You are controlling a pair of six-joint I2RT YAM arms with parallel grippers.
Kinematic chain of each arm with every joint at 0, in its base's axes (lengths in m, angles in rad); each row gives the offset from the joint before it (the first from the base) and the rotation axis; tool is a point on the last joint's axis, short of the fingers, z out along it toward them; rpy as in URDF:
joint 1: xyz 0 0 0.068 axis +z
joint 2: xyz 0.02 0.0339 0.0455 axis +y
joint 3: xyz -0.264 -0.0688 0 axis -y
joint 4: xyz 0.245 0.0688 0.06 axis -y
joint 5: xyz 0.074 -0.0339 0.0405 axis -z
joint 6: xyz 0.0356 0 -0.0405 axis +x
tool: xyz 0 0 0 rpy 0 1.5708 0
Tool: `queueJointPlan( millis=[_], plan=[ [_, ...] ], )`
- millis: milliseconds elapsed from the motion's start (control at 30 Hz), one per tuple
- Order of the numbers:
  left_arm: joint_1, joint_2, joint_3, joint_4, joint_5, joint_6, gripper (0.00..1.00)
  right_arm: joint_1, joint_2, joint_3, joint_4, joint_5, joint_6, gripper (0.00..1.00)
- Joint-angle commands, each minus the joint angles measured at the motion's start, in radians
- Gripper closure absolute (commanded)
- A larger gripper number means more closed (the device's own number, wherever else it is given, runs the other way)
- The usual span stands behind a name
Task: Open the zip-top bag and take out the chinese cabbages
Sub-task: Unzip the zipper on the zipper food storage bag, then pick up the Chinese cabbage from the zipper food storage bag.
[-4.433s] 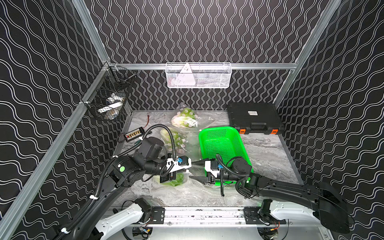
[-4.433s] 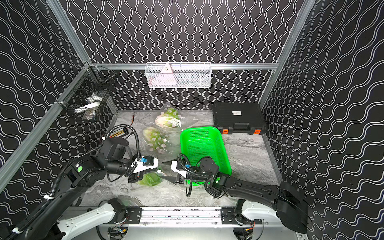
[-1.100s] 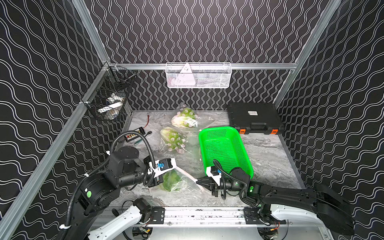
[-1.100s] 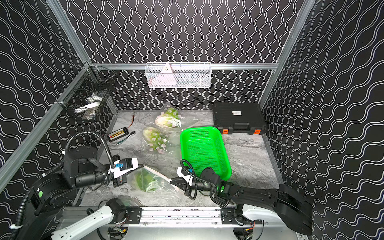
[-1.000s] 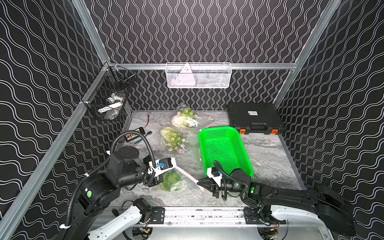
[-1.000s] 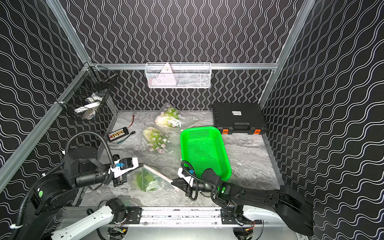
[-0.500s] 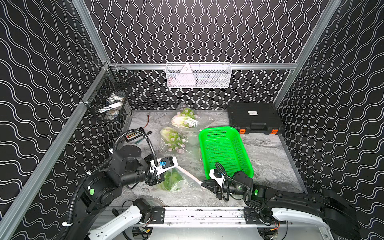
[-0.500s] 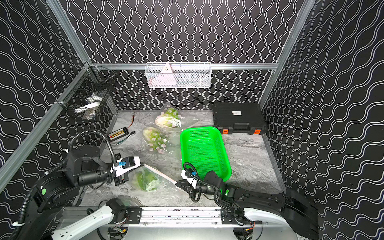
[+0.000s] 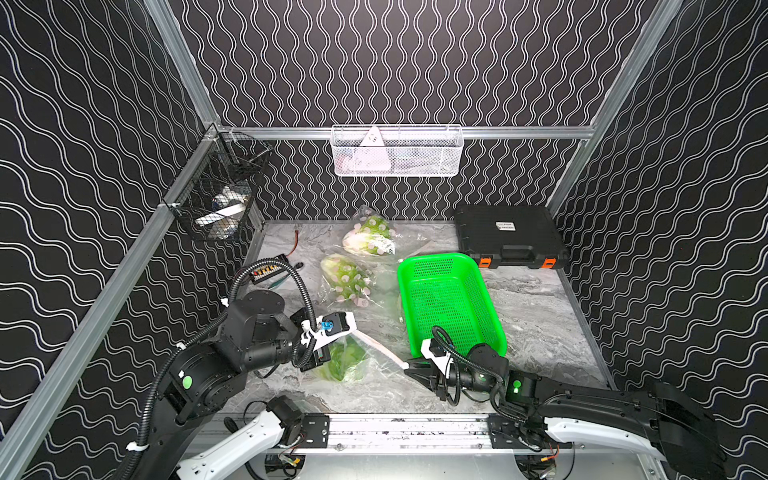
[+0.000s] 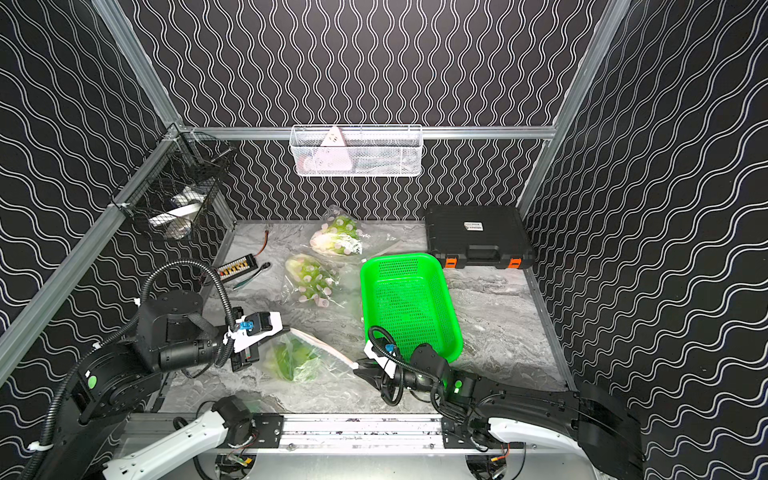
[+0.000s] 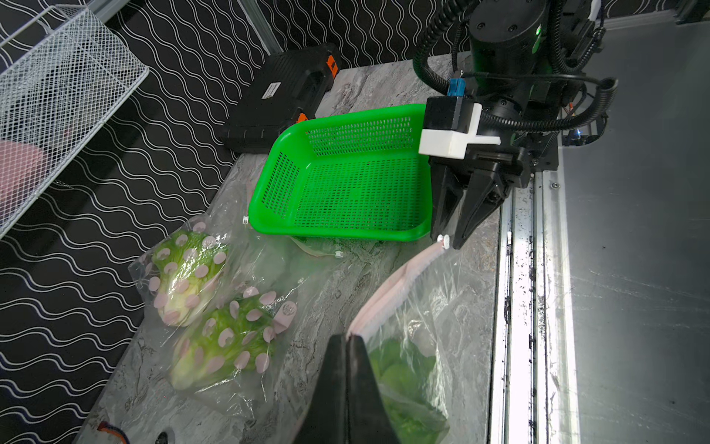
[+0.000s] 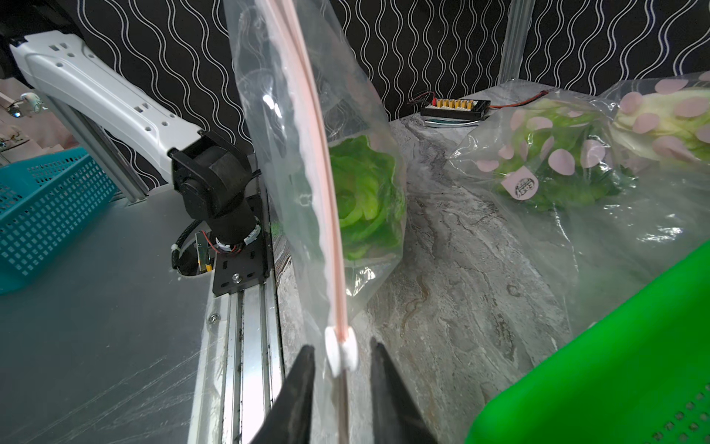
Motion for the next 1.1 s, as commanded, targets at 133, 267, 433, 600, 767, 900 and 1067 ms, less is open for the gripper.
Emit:
queueJointPlan(
  millis=[133, 267, 433, 600, 767, 900, 1067],
  plan=[
    [0.000, -0.014, -0.034, 0.058, 0.066, -0.008, 1.00, 0.020, -0.066, 0.126, -0.156, 0.055, 0.010, 0.51],
    [0.001, -0.029, -0.079, 0.097, 0.123, -0.027, 1.00, 0.020, -0.038, 0.275, -0.308, 0.102, 0.038, 0.55],
    [0.000, -0.044, -0.123, 0.146, 0.162, -0.047, 1.00, 0.020, 0.087, 0.473, -0.463, 0.050, 0.082, 0.64],
    [-0.001, -0.051, -0.143, 0.171, 0.180, -0.049, 1.00, 0.020, 0.151, 0.493, -0.369, -0.058, 0.160, 0.77],
    [-0.001, -0.060, -0.149, 0.171, 0.187, -0.047, 1.00, 0.020, 0.140, 0.481, -0.294, -0.105, 0.214, 0.86],
    [0.001, -0.067, -0.155, 0.176, 0.187, -0.045, 1.00, 0.019, 0.125, 0.492, -0.299, -0.120, 0.212, 0.89],
    [0.000, -0.067, -0.164, 0.181, 0.188, -0.051, 1.00, 0.020, 0.120, 0.515, -0.331, -0.126, 0.195, 0.88]
  ],
)
